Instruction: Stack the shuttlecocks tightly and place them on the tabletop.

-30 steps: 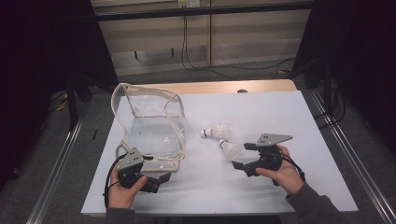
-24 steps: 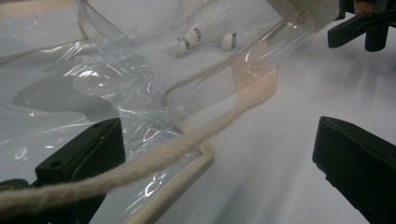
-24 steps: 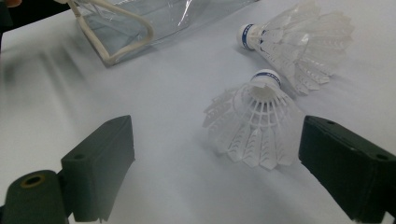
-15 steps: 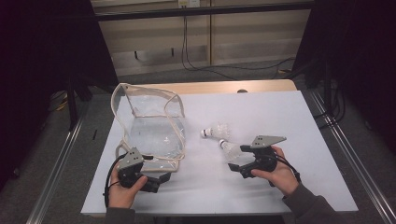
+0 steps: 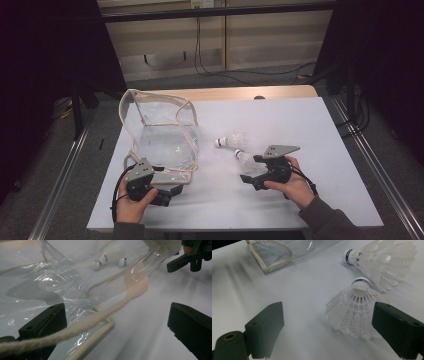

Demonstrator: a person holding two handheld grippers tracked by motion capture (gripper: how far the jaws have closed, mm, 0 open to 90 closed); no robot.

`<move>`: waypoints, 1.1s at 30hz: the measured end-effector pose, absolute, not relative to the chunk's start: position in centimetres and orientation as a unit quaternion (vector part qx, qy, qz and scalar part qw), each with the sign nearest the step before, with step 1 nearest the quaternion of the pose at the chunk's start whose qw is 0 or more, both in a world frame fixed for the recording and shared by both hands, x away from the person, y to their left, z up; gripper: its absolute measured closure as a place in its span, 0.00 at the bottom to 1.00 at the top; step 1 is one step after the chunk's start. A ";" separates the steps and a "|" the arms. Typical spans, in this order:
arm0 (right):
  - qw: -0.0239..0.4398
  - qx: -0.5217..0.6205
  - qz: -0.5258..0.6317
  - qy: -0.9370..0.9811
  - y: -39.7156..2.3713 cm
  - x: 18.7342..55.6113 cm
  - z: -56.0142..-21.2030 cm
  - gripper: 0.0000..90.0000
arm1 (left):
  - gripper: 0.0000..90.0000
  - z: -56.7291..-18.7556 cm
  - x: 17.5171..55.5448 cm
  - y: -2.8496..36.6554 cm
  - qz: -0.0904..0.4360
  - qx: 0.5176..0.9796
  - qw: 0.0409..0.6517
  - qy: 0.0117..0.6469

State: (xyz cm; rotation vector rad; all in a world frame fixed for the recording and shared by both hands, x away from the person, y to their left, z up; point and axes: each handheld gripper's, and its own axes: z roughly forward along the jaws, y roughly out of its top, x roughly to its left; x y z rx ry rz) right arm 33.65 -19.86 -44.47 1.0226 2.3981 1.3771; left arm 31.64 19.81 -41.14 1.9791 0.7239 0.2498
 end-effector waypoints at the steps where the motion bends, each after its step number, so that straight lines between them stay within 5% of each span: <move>1: 0.096 0.346 0.464 0.810 -19.8 33.7 -44.5 0.11 | 0.02 -41.1 31.6 19.8 0.103 0.814 0.488 0.298; 14: 0.108 0.354 0.459 0.808 -19.2 34.2 -44.6 0.13 | 0.02 -41.1 31.6 19.8 0.103 0.814 0.488 0.298; 33: 0.144 0.368 0.431 0.811 -18.8 34.8 -45.0 0.36 | 0.03 -41.2 31.6 19.8 0.104 0.814 0.488 0.297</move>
